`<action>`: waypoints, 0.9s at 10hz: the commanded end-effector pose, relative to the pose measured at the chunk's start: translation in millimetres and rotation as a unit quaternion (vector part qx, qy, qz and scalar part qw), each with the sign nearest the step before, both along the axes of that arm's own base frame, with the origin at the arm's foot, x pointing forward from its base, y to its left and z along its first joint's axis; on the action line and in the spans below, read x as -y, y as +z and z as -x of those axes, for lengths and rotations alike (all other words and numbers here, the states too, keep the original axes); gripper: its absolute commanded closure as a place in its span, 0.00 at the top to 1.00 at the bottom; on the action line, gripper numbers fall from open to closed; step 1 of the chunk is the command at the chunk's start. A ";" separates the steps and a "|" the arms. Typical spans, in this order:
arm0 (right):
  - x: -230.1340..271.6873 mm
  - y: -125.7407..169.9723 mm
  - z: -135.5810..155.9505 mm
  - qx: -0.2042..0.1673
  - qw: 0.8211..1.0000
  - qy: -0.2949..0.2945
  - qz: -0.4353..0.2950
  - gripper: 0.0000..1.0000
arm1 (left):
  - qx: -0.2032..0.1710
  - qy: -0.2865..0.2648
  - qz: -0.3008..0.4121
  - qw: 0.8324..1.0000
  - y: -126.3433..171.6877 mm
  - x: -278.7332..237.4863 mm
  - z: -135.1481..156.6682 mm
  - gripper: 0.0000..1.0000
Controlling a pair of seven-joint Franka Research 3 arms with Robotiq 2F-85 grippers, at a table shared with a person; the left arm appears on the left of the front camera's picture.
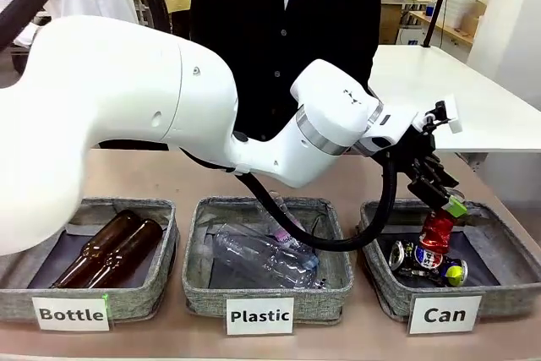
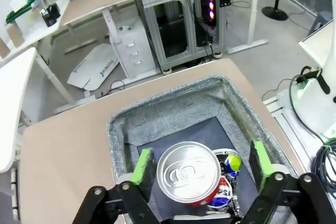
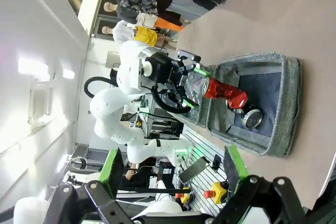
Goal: Sort the can waste into the basket.
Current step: Pick up the can waste from the table and place it in the right Fabric basket.
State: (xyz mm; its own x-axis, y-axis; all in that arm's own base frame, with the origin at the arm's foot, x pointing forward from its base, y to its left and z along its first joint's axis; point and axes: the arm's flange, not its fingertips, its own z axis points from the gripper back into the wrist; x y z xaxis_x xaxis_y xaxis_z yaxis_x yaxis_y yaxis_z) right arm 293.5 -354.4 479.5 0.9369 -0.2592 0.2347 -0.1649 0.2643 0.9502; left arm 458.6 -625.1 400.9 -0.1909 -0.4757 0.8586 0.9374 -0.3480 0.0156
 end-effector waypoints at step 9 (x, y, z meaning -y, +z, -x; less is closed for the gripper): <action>-90.1 16.6 -43.9 0.050 0.997 0.055 -0.016 1.00 | -0.136 0.102 0.127 0.977 110.6 -229.5 8.4 1.00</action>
State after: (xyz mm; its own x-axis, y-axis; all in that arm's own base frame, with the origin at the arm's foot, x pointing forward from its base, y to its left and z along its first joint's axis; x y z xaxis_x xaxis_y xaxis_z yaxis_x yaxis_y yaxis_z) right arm 327.4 -303.5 488.2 0.9432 -0.1784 0.2803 -0.2407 0.2148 0.9465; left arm 482.3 -457.5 512.9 0.1010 -0.2649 0.9590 0.9687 -0.1937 -0.1555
